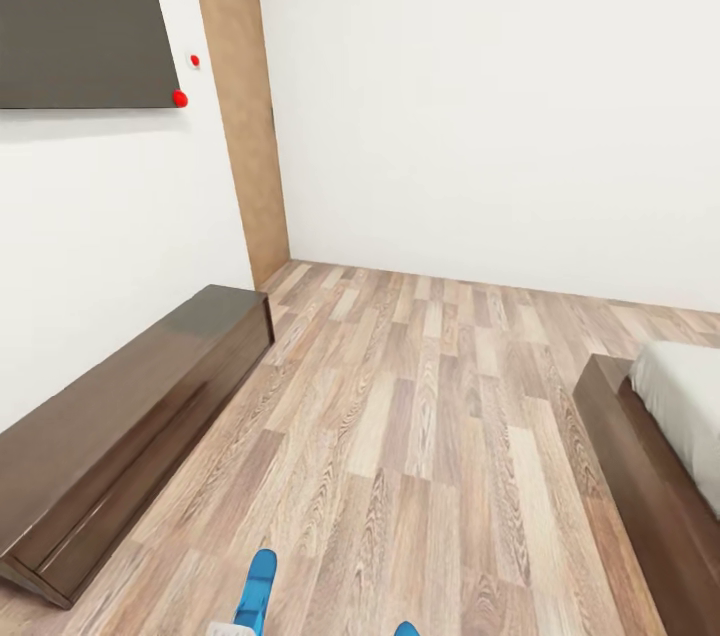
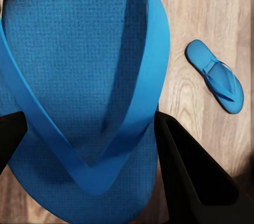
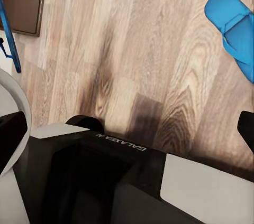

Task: In the bedroom, move the book from the bed onto either nightstand, and place the two sandals side by side next to the bed.

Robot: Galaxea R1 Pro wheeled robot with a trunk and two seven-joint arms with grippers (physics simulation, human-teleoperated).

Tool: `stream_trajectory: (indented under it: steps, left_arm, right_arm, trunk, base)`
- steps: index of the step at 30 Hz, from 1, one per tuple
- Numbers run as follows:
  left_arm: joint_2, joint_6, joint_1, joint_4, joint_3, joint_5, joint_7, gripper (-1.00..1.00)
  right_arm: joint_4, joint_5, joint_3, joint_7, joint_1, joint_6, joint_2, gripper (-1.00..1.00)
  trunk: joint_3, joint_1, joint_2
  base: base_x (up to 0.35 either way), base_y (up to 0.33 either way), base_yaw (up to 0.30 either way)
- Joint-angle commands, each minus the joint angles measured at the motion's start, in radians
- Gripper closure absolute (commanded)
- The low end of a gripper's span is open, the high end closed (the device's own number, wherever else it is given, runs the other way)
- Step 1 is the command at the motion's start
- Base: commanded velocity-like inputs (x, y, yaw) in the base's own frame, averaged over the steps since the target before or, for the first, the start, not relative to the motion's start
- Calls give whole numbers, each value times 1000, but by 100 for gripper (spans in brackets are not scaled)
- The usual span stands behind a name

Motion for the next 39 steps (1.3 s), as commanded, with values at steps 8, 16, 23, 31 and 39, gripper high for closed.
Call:
stream_trajectory:
  steps: [8, 16, 23, 31, 39]
  left_arm:
    - [0, -2, -1, 1, 1, 0, -4, 100]
    - [1, -2, -1, 1, 1, 0, -4, 100]
    - [0, -2, 0, 1, 1, 0, -4, 100]
    - [0, -2, -1, 1, 1, 0, -4, 100]
    - [1, -2, -1, 1, 1, 0, -4, 100]
  right_arm:
    - [0, -8, -1, 3, 0, 10, 0, -100]
    - [0, -8, -1, 3, 0, 10, 0, -100]
    - [0, -8, -1, 3, 0, 10, 0, -100]
    - [0, -9, -1, 3, 0, 10, 0, -100]
    - [0, -8, -1, 3, 0, 10, 0, -100]
  trunk:
    - [-1, 0, 0]
    - [-1, 0, 0]
    - [-1, 0, 0]
    - [-1, 0, 0]
    - [-1, 0, 0]
  base:
    - [0, -64, 1]
    - [0, -42, 0]
    - [0, -1, 123]
    - [0, 0, 250]
    - [0, 0, 249]
